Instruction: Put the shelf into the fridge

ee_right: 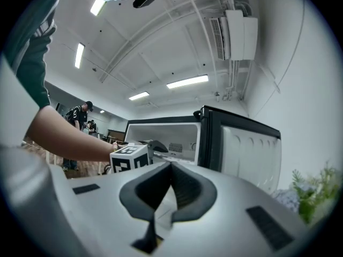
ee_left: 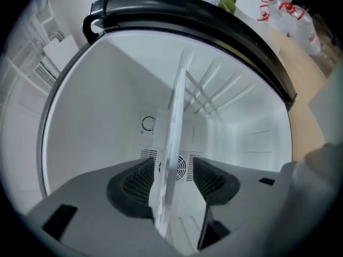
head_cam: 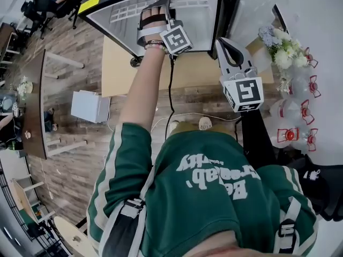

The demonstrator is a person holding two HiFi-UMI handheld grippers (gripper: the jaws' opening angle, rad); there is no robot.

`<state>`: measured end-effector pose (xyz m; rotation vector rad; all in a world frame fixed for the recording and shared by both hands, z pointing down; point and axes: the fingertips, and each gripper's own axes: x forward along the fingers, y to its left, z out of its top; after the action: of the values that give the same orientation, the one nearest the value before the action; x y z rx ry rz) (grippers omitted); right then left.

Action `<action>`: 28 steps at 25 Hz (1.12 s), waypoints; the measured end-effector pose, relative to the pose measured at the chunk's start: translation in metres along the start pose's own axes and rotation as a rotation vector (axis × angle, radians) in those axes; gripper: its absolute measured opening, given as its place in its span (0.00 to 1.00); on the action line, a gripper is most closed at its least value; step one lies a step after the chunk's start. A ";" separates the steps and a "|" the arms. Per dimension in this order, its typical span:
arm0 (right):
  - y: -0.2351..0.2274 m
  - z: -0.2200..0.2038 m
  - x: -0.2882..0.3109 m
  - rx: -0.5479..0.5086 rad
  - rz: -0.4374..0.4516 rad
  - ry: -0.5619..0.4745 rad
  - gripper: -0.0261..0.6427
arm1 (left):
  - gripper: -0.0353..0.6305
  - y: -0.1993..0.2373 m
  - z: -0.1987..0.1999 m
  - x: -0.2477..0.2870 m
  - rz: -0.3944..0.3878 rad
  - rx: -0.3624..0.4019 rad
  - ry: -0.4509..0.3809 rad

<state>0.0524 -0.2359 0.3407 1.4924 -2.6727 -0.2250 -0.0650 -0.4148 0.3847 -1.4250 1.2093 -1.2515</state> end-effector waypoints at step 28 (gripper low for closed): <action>0.012 -0.012 0.022 0.042 0.095 0.021 0.04 | 0.38 0.047 -0.020 -0.154 0.013 -1.034 -0.120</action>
<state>0.0325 -0.2501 0.3539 1.3665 -2.7396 -0.1474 -0.0943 -0.2698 0.3171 -2.1438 1.8884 -0.4680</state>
